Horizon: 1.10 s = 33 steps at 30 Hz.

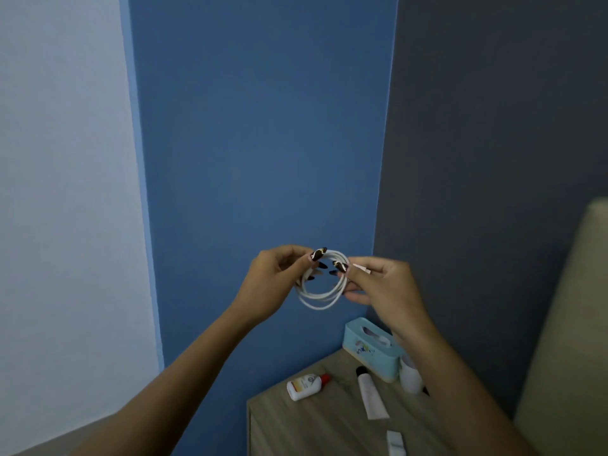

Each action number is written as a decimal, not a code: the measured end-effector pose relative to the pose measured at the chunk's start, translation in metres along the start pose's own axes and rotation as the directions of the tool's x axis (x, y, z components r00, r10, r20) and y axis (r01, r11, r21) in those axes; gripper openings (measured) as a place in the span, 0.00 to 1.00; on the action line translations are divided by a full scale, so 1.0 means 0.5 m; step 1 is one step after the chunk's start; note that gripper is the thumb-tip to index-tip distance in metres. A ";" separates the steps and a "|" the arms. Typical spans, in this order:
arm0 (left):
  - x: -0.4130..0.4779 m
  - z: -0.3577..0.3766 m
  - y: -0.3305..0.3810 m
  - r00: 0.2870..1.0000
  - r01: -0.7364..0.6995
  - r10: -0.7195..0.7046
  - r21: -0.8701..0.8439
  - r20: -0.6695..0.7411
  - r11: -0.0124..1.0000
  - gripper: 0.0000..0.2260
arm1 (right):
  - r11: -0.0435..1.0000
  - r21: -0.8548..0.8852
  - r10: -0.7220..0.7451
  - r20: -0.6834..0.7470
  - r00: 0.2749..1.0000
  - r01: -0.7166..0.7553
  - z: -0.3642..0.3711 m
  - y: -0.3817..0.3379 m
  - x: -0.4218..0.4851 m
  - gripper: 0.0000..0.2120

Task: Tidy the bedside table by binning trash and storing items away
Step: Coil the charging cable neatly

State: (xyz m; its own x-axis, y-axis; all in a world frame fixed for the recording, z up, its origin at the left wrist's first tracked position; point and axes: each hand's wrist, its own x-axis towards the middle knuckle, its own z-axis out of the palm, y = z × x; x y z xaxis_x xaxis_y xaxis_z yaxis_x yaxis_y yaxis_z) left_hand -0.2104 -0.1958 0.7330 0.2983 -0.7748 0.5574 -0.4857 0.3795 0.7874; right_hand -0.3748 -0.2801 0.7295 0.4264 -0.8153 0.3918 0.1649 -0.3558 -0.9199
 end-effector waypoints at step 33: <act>-0.133 0.585 -0.716 0.838 0.199 -0.347 0.357 0.421 0.913 0.16 | 0.606 0.130 0.456 -0.865 0.209 -0.785 -0.466 0.876 -0.052 0.09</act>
State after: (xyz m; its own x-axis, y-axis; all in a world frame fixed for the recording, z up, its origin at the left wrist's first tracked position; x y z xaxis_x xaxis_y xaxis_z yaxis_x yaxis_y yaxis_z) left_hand -0.2967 -0.4282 0.3368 0.0728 -0.9938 0.0837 -0.6772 0.0124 0.7357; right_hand -0.5210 -0.5213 0.3207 -0.6048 -0.7280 -0.3229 -0.1192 0.4836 -0.8671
